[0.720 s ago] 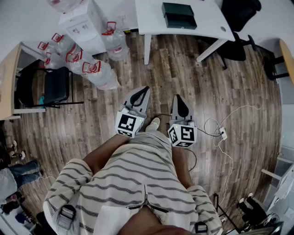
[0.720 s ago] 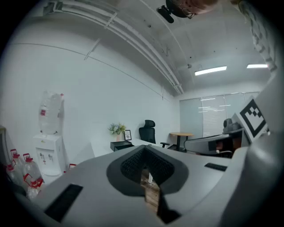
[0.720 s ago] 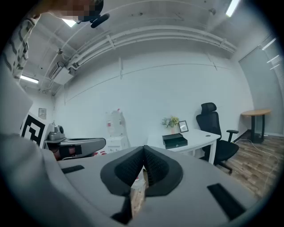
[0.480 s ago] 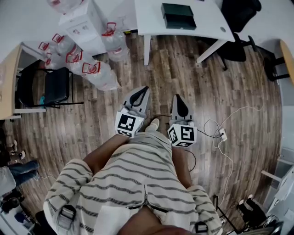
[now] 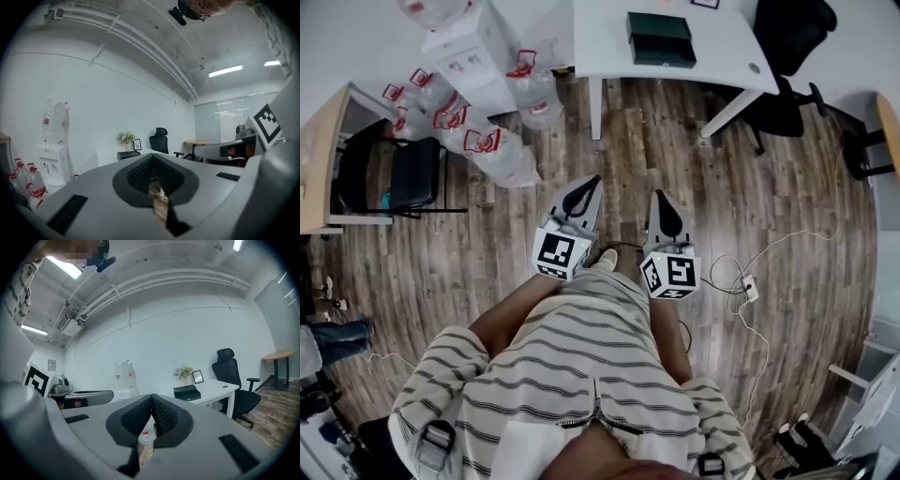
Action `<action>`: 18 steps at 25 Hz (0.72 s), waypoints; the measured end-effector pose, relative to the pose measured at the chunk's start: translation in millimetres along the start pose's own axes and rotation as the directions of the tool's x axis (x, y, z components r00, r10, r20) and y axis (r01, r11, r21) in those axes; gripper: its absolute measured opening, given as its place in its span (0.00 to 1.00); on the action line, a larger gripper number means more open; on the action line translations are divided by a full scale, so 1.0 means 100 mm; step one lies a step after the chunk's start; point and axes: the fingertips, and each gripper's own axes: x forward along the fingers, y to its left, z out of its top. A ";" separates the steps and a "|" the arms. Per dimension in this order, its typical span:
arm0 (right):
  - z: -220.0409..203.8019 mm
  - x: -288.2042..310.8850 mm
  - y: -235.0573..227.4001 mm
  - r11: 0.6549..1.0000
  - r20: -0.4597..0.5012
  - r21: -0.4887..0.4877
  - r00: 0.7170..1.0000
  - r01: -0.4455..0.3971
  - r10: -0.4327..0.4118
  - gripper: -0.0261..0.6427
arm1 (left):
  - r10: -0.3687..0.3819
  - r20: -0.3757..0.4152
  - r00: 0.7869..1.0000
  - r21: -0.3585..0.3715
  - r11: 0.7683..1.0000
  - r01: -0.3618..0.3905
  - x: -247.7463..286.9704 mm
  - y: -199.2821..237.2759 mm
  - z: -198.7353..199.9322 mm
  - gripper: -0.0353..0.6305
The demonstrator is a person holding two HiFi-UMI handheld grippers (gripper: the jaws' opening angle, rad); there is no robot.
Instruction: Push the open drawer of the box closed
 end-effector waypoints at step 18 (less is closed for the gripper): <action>-0.13 0.32 -0.44 0.999 -0.052 0.019 0.998 -0.028 0.029 0.04 | 0.045 -0.068 0.997 -0.039 0.998 -0.048 0.51 -0.02 -0.26 0.05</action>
